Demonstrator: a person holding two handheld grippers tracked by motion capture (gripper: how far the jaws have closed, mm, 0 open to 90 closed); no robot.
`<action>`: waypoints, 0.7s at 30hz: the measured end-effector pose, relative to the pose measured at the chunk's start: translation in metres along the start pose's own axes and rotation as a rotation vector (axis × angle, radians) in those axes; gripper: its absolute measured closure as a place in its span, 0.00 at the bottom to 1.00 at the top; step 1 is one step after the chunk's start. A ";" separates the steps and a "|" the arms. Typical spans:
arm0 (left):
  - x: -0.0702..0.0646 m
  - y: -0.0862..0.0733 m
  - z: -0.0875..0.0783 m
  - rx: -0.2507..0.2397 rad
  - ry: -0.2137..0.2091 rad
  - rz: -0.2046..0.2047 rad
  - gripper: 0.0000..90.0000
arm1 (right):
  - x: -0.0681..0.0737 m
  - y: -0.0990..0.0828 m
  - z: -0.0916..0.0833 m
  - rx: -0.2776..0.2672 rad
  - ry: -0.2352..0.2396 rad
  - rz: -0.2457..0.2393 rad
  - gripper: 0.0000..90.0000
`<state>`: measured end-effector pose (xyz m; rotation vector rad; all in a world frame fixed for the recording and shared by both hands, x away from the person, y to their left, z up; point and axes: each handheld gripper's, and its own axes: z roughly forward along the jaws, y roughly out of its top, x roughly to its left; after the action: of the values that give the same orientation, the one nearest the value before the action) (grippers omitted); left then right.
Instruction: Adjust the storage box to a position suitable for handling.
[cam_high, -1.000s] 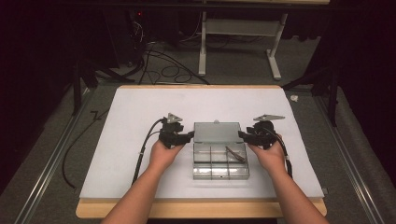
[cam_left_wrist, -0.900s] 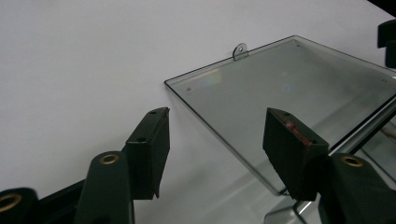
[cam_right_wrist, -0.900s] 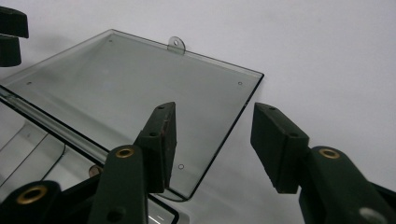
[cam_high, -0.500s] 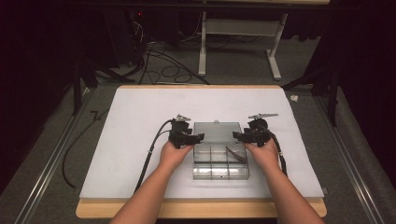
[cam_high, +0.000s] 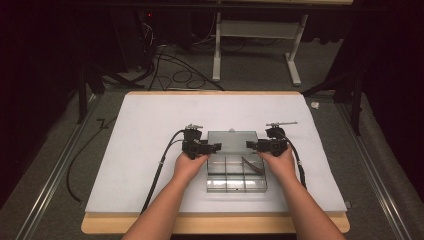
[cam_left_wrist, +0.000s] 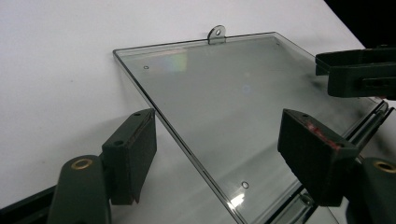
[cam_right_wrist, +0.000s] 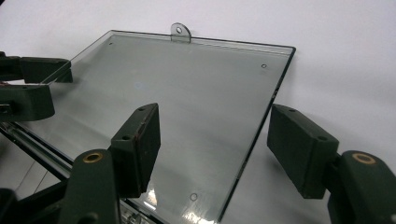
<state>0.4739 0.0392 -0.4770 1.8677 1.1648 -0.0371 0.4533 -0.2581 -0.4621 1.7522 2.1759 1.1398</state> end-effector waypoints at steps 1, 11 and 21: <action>0.001 0.000 0.000 0.001 -0.008 -0.010 0.32 | 0.000 0.000 0.000 0.000 0.001 0.001 0.39; 0.009 -0.001 0.002 0.015 -0.074 -0.069 0.35 | -0.008 -0.001 0.003 0.007 0.056 0.061 0.37; 0.008 0.000 0.001 0.017 -0.078 -0.067 0.37 | -0.009 -0.001 0.008 0.006 0.093 0.092 0.36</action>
<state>0.4787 0.0444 -0.4814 1.8253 1.1758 -0.1560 0.4595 -0.2626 -0.4714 1.8548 2.1724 1.2604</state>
